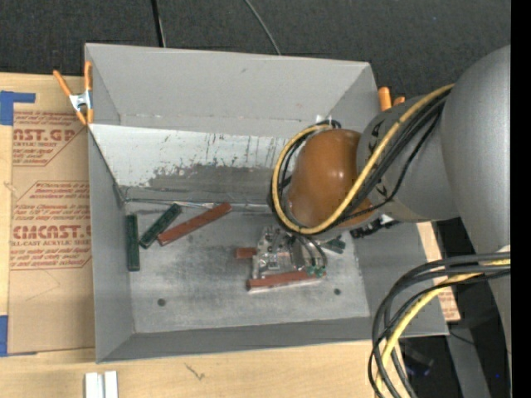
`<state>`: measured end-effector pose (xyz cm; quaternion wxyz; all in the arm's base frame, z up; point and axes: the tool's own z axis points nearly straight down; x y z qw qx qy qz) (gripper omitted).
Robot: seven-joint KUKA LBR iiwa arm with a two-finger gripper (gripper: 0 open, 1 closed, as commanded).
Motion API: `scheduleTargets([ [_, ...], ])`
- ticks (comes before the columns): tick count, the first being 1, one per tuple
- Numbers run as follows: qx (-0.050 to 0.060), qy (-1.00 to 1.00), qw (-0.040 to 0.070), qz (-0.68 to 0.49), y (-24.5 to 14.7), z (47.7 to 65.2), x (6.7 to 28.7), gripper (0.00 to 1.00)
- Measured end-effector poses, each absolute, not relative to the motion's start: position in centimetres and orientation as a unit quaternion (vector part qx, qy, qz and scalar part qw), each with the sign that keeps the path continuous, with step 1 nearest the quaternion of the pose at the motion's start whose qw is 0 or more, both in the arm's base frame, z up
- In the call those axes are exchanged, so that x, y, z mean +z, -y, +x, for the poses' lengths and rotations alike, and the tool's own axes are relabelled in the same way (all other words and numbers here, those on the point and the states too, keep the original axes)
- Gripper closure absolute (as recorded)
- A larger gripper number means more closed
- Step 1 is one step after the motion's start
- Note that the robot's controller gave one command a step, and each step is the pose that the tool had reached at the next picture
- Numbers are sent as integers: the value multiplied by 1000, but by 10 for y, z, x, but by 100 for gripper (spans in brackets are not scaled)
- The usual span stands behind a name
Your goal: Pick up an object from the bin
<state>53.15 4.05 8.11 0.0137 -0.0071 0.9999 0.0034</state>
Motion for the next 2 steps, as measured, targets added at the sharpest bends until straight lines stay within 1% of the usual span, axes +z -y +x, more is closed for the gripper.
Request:
scheduleTargets([
  [1, 4, -1000, 13, -7, -40, 531, 81, 100],
  [2, 5, -1000, 9, -19, -35, 548, 78, 100],
])
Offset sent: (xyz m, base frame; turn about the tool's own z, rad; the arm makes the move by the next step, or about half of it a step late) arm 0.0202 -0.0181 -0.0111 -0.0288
